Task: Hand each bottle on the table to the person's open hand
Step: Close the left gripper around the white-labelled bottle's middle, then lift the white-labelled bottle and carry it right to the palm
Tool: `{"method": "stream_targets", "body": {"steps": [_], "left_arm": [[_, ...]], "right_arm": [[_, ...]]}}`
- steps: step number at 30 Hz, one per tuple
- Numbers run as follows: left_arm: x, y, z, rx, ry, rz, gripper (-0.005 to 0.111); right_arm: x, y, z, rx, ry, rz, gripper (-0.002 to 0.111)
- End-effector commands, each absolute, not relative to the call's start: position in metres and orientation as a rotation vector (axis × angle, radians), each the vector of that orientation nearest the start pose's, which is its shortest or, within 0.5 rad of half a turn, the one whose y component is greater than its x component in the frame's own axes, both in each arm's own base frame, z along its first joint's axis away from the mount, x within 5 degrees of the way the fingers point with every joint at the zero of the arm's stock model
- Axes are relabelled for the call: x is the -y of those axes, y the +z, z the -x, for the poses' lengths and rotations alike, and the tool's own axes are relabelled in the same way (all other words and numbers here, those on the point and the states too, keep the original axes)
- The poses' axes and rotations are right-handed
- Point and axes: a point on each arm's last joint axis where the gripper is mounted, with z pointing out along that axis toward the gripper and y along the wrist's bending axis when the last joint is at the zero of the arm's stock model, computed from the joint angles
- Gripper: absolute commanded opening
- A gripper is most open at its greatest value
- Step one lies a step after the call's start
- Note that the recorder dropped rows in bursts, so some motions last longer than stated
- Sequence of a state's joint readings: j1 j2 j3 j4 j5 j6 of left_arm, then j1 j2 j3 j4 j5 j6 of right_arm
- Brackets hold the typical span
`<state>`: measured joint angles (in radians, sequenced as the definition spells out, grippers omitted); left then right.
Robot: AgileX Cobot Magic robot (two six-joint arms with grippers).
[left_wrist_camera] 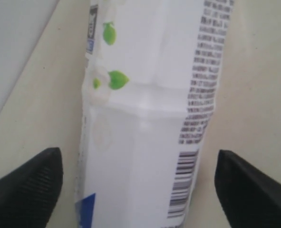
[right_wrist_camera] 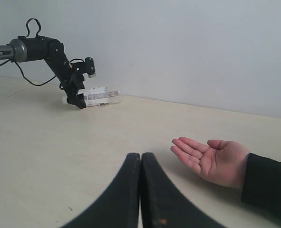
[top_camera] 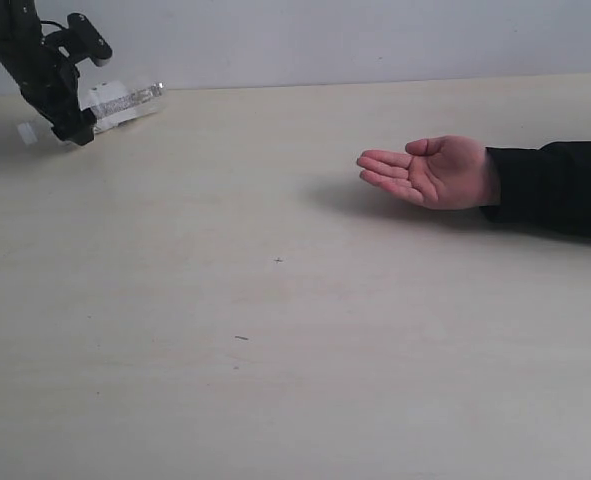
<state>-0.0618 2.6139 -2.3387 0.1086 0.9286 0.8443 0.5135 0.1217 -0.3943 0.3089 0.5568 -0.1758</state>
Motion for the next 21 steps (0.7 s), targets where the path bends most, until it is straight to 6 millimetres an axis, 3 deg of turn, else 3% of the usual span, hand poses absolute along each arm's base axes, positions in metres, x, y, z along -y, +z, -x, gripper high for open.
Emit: {"method": "stream_targets", "body": {"steps": [1, 3, 7, 8, 12, 21], "left_arm": [[0.026, 0.127, -0.554, -2.428, 0.375, -1.234, 0.067], [0.026, 0.127, -0.553, -2.438, 0.371, -1.236, 0.051], [0.025, 0.126, -0.552, -2.468, 0.362, -1.213, 0.006], [0.025, 0.129, -0.551, -2.473, 0.362, -1.209, 0.001], [0.024, 0.140, -0.547, -2.505, 0.347, -1.209, 0.000], [0.032, 0.203, -0.524, -2.622, 0.166, -1.004, 0.000]], "right_arm": [[-0.032, 0.288, -0.027, -1.701, 0.575, 0.500, 0.000], [-0.032, 0.288, -0.027, -1.701, 0.575, 0.500, 0.000], [-0.032, 0.288, -0.027, -1.701, 0.575, 0.500, 0.000], [-0.032, 0.288, -0.027, -1.701, 0.575, 0.500, 0.000], [-0.032, 0.288, -0.027, -1.701, 0.575, 0.500, 0.000], [-0.032, 0.288, -0.027, -1.701, 0.575, 0.500, 0.000]]}}
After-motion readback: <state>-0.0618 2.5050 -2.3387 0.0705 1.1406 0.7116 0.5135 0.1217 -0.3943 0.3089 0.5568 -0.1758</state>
